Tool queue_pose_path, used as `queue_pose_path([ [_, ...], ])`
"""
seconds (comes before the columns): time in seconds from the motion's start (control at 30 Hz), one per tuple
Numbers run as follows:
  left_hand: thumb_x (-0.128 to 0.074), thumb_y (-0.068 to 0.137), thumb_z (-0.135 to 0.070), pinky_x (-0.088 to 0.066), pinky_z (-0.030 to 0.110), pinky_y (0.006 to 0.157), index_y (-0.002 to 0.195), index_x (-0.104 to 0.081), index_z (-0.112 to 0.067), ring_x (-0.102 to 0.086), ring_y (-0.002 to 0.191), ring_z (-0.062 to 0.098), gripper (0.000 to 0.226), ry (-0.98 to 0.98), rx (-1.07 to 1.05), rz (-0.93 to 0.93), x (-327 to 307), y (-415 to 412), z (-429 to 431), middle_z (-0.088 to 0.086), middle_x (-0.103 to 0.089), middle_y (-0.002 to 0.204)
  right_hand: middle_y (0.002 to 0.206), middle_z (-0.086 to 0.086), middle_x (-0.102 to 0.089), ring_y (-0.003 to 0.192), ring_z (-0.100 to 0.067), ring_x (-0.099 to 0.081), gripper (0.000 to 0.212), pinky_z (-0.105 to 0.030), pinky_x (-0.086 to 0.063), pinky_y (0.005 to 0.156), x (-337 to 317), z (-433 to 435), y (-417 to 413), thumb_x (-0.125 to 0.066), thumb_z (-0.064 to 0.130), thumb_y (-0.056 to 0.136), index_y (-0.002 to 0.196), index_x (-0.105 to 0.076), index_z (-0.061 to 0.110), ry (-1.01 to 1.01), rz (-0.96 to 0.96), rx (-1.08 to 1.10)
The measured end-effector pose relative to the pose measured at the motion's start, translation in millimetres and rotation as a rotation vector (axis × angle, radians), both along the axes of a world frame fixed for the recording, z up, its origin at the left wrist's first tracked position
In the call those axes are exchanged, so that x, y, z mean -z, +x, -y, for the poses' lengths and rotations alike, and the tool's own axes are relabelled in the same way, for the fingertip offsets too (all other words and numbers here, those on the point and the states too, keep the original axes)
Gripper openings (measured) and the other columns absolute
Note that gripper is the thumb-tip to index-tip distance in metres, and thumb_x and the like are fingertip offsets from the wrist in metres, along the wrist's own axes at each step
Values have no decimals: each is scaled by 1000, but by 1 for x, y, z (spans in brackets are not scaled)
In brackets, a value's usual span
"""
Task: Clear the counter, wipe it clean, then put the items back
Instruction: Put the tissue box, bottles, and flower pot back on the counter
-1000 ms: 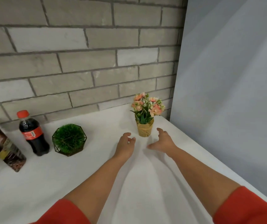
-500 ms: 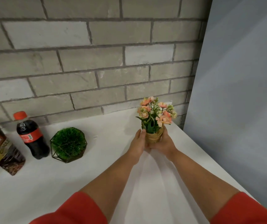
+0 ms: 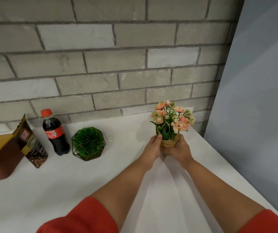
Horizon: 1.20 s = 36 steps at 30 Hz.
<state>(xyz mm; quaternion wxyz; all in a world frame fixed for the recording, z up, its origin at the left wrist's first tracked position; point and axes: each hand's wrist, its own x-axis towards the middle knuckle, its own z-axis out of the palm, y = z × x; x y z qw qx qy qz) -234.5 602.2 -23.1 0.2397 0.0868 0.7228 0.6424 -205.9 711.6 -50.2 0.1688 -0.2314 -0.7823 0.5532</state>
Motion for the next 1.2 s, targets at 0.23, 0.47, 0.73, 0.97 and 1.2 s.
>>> queue_pose_path([
  [0.23, -31, 99, -45, -41, 28, 78, 134, -41, -21, -51, 109, 17, 44, -11, -71, -43, -14, 11, 52, -2, -52, 122, 103, 1, -63, 100, -24, -62, 68, -45, -54, 86, -14, 48, 3, -84, 9, 60, 117, -47, 17, -15, -11, -84],
  [0.47, -35, 98, -44, -40, 34, 87, 124, -45, -25, -51, 114, 20, 34, 2, -185, -46, -28, 26, 140, -3, -51, 118, 104, -1, -62, 96, -22, -60, 69, -35, -53, 77, -33, 133, 9, -82, 7, 63, 120, -46, 14, 13, -14, -215],
  [0.73, -38, 96, -47, -42, 38, 87, 133, -43, -21, -53, 116, 26, 45, 3, -358, -35, -46, 61, 296, 0, -52, 120, 120, -7, -60, 111, -29, -57, 82, -42, -52, 90, -56, 289, 30, -84, 14, 62, 132, -41, 14, 78, 4, -385],
  [0.97, -36, 97, -47, -44, 36, 85, 136, -38, -19, -55, 104, 23, 48, -23, -445, -54, -59, 112, 431, 1, -49, 134, 121, -8, -59, 113, -27, -56, 83, -41, -52, 90, -68, 423, 68, -85, 14, 64, 133, -40, 12, 95, -64, -493],
  [1.2, -35, 97, -47, -46, 37, 86, 137, -38, -17, -56, 102, 25, 50, -65, -513, -92, -64, 157, 553, 4, -49, 135, 121, -7, -61, 112, -27, -58, 82, -40, -53, 90, -72, 543, 97, -85, 13, 62, 131, -42, 12, 79, -69, -617],
])
